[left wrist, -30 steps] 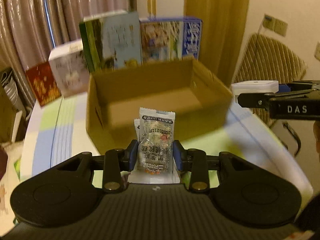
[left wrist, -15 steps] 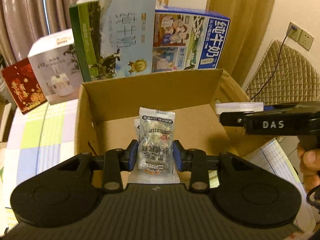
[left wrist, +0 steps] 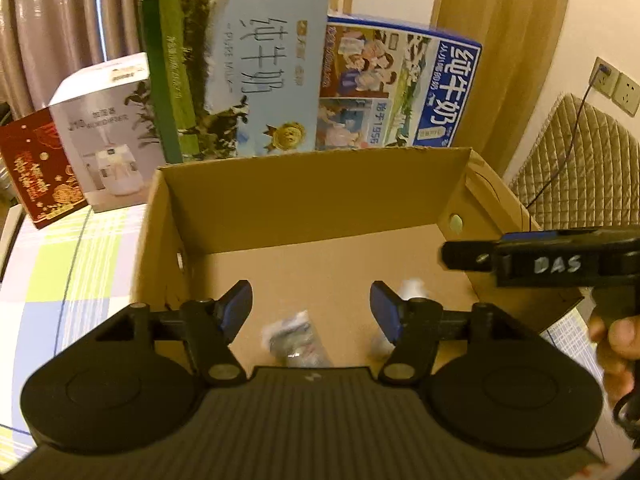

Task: Organize objects
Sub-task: 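Open the left tool over the box while the right tool releases the adapter inside, then move both tools back from the box toward the remaining items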

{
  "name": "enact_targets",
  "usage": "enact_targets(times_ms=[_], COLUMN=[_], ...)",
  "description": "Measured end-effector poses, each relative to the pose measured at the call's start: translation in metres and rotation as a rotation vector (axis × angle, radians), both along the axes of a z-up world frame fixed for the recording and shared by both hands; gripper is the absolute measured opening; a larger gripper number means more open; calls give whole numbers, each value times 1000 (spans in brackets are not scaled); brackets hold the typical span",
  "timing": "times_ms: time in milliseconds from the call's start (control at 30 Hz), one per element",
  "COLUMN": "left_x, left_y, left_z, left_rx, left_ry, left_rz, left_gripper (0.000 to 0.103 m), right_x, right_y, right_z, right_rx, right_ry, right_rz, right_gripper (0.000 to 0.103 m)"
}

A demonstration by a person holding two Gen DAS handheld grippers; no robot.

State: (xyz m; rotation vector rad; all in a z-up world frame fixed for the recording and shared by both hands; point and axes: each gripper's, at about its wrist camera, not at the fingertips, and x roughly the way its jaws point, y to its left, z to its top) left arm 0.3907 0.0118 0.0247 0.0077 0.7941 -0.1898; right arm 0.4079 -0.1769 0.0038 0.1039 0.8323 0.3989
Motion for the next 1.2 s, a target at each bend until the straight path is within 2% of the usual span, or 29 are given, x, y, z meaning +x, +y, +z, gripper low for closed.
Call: enact_targets(times_ms=[233, 367, 567, 700, 933, 1200], left_x=[-35, -68, -130, -175, -243, -289], left_y=[21, 34, 45, 51, 56, 51], left_z=[20, 36, 49, 49, 40, 11], left_rx=[-19, -35, -39, -34, -23, -20], left_ry=[-37, -68, -85, -90, -86, -26], left_rz=[36, 66, 94, 123, 167, 193], left_gripper=[60, 61, 69, 75, 83, 86], right_x=[-39, -77, -150, -202, -274, -308], right_y=[-20, -34, -54, -67, -82, -71], right_z=[23, 40, 56, 47, 19, -11], right_rx=[-5, 27, 63, 74, 107, 48], right_ry=[-73, -103, -135, -110, 3, 74], right_rz=[-17, -28, -50, -69, -128, -101], right_gripper=[89, 91, 97, 100, 101, 101])
